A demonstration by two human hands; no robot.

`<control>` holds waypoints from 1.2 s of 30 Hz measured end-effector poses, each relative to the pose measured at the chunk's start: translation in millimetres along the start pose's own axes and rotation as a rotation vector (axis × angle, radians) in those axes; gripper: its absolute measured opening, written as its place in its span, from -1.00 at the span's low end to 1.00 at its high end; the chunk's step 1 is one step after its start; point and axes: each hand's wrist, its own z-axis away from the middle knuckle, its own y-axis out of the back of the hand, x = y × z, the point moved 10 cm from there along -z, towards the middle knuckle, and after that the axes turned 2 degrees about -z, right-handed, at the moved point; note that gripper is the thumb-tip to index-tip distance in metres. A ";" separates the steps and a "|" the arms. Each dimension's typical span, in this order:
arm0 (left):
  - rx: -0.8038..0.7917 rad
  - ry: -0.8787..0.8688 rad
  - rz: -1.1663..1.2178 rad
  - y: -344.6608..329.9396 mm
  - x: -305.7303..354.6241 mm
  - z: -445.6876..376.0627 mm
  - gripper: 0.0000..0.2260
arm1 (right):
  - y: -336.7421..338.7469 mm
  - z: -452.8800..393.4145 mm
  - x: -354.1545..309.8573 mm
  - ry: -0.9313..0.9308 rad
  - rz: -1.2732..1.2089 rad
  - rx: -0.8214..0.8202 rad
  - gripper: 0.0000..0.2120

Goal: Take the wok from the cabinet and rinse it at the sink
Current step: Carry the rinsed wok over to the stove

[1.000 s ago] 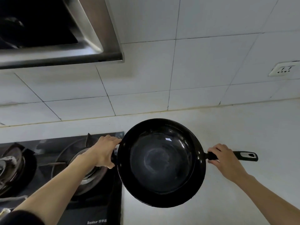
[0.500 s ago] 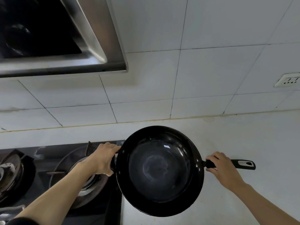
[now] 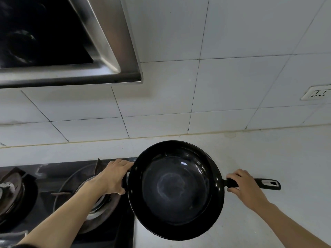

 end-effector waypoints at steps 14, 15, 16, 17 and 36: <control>0.231 0.077 -0.067 13.7 10.2 16.7 -0.51 | -3.8 41.8 -12.8 -0.062 0.021 0.000 -0.69; 0.253 0.067 -0.056 15.1 15.5 18.4 -0.53 | -5.0 46.6 -14.3 -0.074 0.023 0.001 -0.69; 0.277 0.056 -0.042 16.7 21.4 20.4 -0.55 | -6.6 51.7 -15.8 -0.084 0.022 0.002 -0.69; 0.299 0.048 -0.029 18.2 27.7 22.5 -0.56 | -8.1 56.8 -17.3 -0.093 0.019 0.006 -0.69; 0.399 -0.022 0.145 0.6 148.4 87.2 -0.64 | -33.1 143.2 -73.9 -0.165 -0.130 0.050 -0.85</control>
